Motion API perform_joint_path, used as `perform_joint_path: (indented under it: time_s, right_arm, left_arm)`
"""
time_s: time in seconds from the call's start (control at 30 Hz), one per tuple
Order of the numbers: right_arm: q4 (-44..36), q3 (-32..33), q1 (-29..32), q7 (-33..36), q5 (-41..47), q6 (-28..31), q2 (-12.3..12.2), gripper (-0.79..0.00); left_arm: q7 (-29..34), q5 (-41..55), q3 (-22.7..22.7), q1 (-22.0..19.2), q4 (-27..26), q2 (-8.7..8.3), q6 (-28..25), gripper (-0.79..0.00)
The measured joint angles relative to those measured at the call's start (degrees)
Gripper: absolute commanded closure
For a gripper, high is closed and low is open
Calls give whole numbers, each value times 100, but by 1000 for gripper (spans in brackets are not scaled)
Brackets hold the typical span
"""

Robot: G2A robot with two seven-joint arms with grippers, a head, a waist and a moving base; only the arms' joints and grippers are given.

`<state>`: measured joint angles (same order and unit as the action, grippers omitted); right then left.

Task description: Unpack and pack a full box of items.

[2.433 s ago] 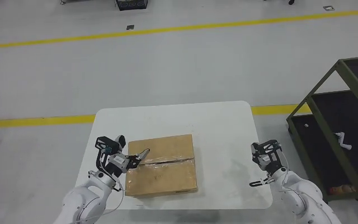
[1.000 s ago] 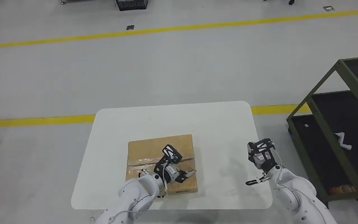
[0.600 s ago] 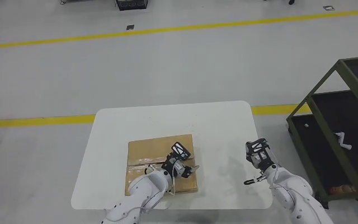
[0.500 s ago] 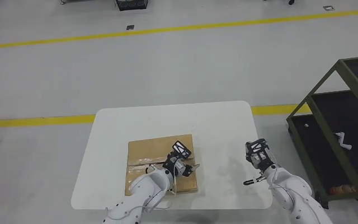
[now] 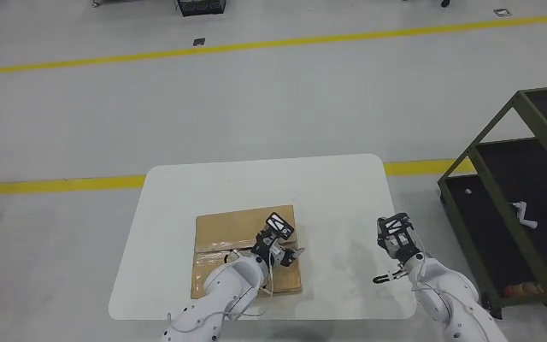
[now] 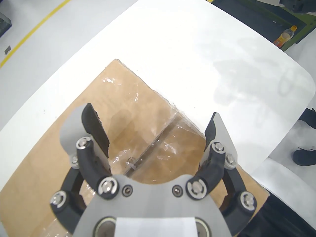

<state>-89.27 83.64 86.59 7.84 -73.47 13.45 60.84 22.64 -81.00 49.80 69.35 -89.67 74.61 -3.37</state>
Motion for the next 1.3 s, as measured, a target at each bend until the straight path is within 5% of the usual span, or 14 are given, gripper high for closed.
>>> perform_joint_path:
  time_s: [0.4, 0.6, 0.83, 0.97, 1.3]
  right_arm:
    - [-51, -20, 54, -20, -86, 27, 22, 0]
    - [-58, -21, 80, -25, -94, 7, 36, 0]
    - [-73, -8, 111, -23, -100, -12, 49, 0]
    - [-96, -3, 132, -8, -107, -23, 57, 0]
    - [-153, -16, 181, -4, -118, -19, 78, 0]
  left_arm:
    - [77, -229, 88, 107, -75, 29, 190, -763]
    - [130, -270, 156, 178, -159, 32, 161, -606]
    - [152, -345, 225, 275, -252, 29, 85, -579]
    - [167, -383, 245, 321, -296, 27, -1, -453]
    - [142, -429, 310, 402, -305, 33, -108, -332]
